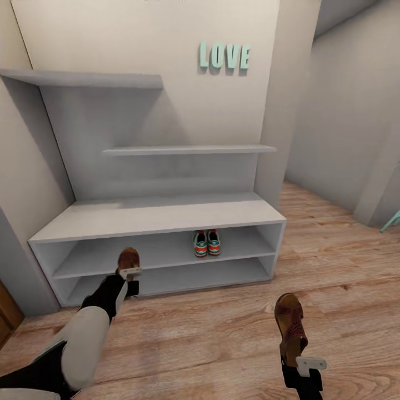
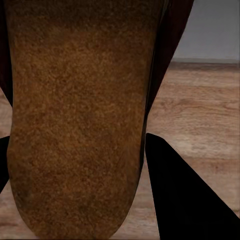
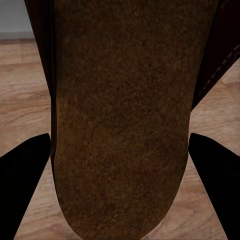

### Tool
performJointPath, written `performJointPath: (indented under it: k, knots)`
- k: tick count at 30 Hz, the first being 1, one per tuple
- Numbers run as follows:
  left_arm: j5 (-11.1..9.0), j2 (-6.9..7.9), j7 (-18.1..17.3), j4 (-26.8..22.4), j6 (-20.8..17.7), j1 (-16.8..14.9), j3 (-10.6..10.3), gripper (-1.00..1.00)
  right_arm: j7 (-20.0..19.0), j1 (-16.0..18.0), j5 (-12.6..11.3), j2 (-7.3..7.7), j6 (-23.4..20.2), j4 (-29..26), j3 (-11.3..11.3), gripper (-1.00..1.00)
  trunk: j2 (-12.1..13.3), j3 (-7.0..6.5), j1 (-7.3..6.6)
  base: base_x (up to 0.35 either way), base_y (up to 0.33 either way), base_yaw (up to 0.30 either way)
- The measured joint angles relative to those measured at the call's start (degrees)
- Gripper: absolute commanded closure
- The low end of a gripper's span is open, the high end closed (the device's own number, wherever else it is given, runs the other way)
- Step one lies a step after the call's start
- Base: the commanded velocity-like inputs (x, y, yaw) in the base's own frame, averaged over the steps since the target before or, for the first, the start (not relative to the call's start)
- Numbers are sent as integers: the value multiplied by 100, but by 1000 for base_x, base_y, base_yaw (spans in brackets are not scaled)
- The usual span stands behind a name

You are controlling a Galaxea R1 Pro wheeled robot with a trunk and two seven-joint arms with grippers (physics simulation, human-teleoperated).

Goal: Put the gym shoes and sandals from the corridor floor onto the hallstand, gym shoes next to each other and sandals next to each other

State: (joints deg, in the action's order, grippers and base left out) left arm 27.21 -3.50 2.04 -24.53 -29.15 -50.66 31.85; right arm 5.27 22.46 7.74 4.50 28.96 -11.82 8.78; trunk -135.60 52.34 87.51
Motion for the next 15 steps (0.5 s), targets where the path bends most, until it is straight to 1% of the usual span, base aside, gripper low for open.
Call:
performJointPath:
  k: [4, 15]
  knots:
    - [5, 14, 180, -18, -111, -54, -8, 100, 0, 0, 0, 0, -2, -1, 0, 100, 0, 0, 0, 0, 0, 0]
    - [-13, 46, 178, -84, -111, -3, -35, 100, 0, 0, 0, -8, -2, -10, 0, 100, 0, 0, 0, 0, 0, 0]
